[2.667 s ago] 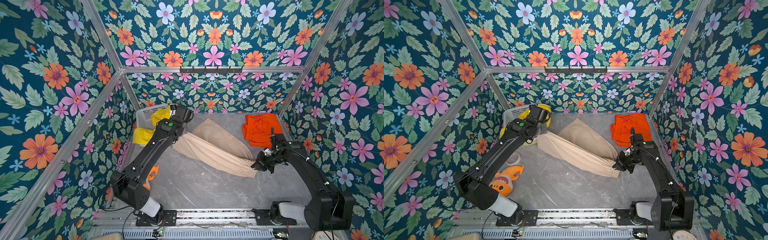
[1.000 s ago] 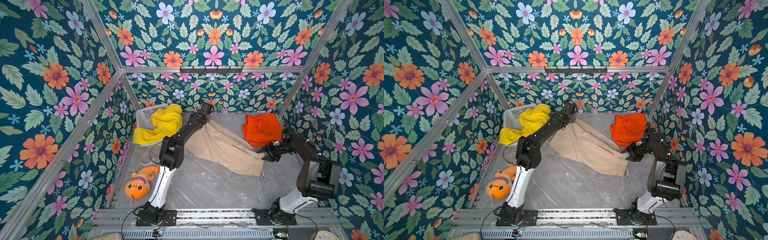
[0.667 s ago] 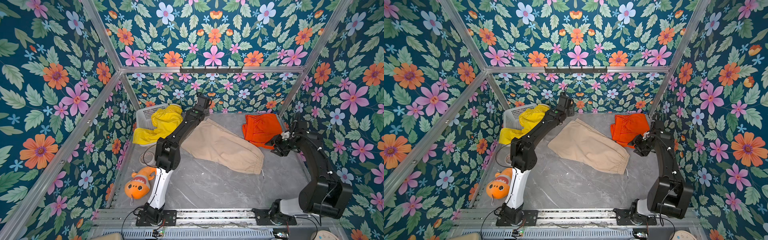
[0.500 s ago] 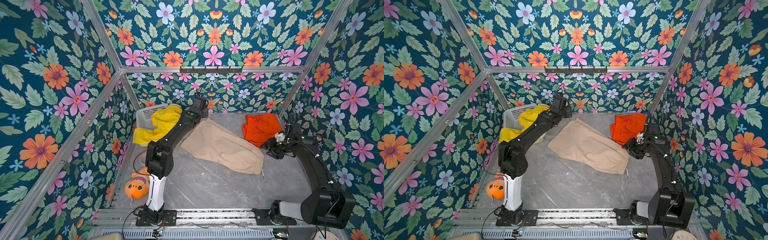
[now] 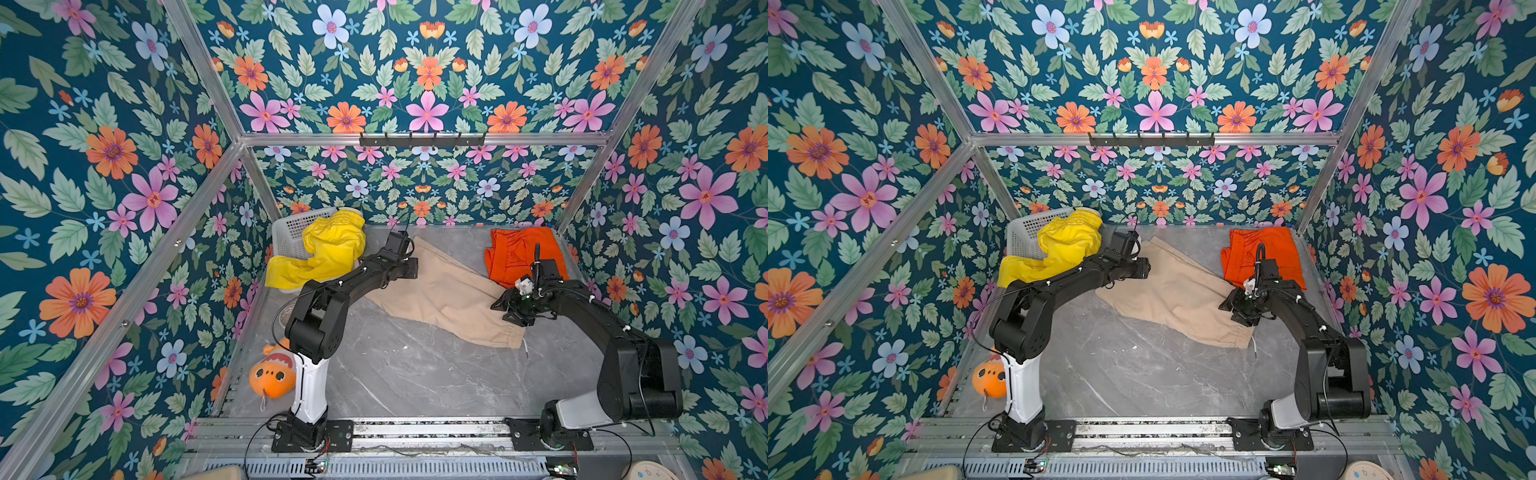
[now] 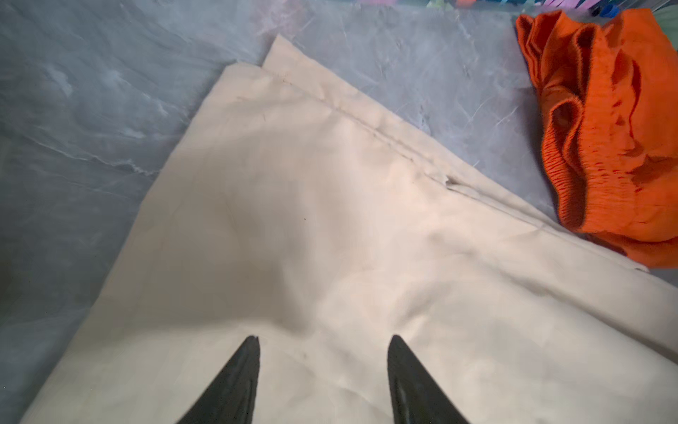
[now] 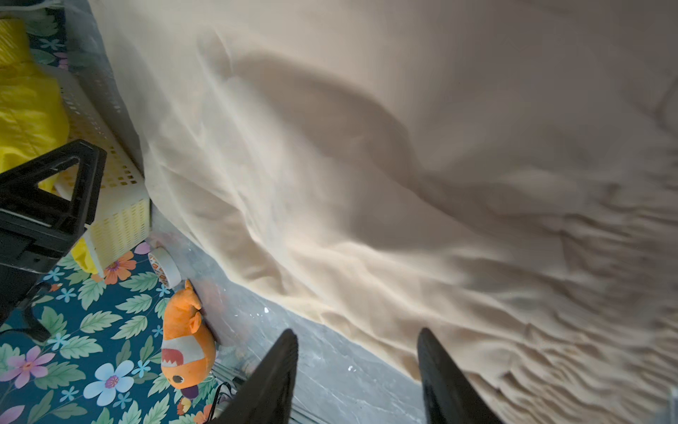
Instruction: Fold and stack the shorts
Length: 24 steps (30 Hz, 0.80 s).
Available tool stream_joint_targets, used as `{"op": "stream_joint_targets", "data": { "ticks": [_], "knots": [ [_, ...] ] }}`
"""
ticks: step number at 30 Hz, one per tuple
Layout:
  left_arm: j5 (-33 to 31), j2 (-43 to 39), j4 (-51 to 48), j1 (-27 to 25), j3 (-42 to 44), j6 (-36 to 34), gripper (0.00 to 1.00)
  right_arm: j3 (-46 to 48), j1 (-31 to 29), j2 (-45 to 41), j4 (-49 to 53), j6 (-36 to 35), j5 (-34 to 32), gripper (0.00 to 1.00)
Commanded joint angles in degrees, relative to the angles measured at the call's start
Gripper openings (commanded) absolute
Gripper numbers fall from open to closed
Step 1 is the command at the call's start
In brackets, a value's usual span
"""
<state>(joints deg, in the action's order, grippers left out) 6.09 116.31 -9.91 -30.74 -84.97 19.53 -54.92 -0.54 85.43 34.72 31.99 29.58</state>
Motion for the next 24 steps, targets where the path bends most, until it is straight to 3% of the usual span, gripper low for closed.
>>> {"op": "stream_joint_targets", "data": {
  "ticks": [1, 8, 16, 24],
  "knots": [
    [1.48, 2.21, 2.59, 0.07, -0.34, 0.71, 0.58, 0.88, 1.20, 2.83, -2.34, 0.77, -1.94, 0.53],
    [0.14, 3.48, 4.61, 0.13, 4.61, 2.53, 0.57, 3.01, 3.96, 5.69, -0.95, -0.51, -7.61, 0.53],
    [-0.36, 1.03, 5.03, 0.11, 12.75, 5.04, 0.57, 4.82, 5.11, 7.00, 0.01, -1.55, -8.39, 0.53],
    [-2.21, -6.87, 3.77, 0.07, 24.39, 6.69, 0.58, 6.17, 5.14, -3.57, 4.87, -4.96, -6.87, 0.53]
  ]
}}
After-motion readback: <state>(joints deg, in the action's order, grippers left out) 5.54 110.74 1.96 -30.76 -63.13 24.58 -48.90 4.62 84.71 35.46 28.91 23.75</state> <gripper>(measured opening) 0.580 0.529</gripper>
